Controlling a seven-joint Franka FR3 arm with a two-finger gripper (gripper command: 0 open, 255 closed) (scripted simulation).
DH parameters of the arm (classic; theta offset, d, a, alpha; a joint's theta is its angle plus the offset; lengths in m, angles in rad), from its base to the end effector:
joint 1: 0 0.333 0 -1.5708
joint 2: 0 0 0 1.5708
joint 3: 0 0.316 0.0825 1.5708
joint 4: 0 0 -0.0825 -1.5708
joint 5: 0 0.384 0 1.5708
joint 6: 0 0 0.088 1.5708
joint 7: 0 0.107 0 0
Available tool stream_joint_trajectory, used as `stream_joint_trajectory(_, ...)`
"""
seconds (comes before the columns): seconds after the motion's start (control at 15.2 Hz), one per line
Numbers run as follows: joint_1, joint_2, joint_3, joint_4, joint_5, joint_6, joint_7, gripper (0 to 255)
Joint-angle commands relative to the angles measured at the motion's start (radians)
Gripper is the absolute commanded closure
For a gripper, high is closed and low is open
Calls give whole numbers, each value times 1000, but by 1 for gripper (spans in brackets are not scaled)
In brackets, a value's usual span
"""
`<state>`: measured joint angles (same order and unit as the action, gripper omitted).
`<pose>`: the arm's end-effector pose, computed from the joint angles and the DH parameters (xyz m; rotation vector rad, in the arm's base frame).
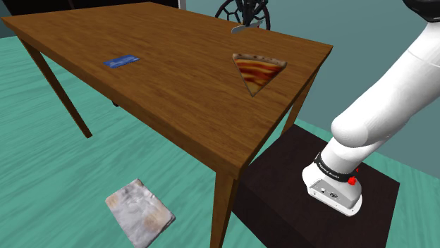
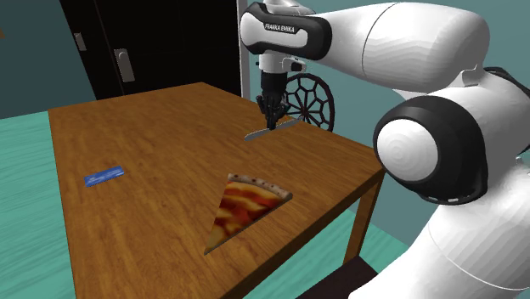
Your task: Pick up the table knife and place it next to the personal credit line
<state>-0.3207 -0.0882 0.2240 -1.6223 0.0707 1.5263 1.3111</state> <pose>0.5218 -0.0371 0.6428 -2.3687 2.0072 0.0580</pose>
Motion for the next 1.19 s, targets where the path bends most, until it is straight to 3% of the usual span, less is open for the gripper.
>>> stream_joint_trajectory(0.0, 0, 10, 1, 39, -2, -30, 3, 255)
stream_joint_trajectory(0.66, 4, 77, 6, 259, -16, -183, 21, 255)
stream_joint_trajectory(1.12, 85, 42, 92, 224, -3, -172, 189, 255)
